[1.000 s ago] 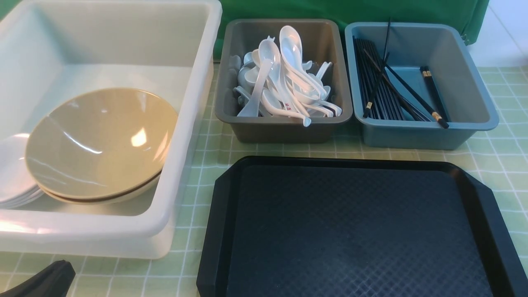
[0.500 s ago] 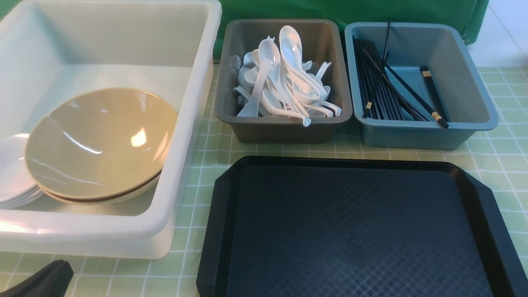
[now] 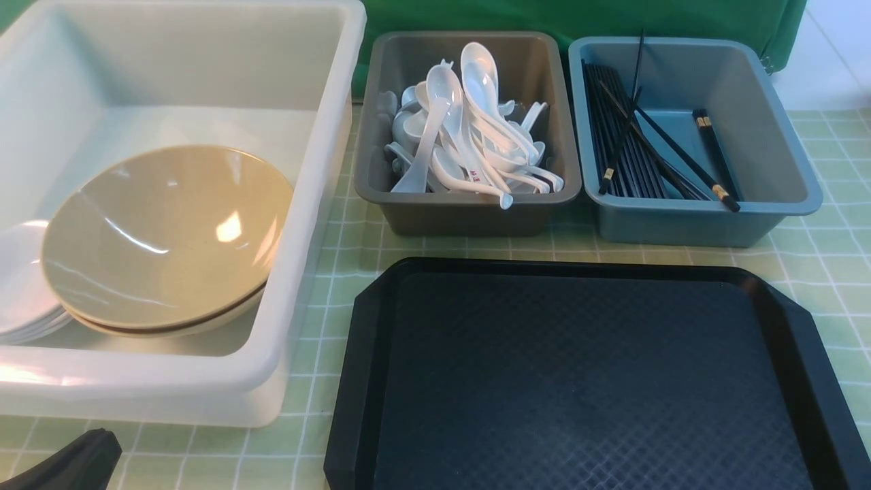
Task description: On green table put chopsticks spoon bowls plates into blue grey white boxes.
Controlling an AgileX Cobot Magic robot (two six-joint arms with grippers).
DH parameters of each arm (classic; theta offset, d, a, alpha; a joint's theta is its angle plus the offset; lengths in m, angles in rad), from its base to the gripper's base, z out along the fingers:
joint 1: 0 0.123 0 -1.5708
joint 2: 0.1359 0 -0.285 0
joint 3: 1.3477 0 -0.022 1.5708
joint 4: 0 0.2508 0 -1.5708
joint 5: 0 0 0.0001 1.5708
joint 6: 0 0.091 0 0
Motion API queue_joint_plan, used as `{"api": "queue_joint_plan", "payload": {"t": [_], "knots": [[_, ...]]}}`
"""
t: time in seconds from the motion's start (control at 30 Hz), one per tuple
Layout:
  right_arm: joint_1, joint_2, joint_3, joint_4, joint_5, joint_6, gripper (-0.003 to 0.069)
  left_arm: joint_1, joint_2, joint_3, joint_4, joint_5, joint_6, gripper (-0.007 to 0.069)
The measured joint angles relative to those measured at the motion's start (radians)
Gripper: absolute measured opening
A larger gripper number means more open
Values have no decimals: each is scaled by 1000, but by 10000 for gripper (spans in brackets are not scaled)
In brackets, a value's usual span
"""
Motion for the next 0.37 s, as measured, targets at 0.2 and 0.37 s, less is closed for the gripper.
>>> {"api": "queue_joint_plan", "payload": {"t": [0.2, 0.37], "knots": [[0, 0, 0, 0, 0, 0, 152, 0, 0, 0, 0, 0, -1, -1], [0, 0, 0, 0, 0, 0, 152, 0, 0, 0, 0, 0, -5, -1]]}}
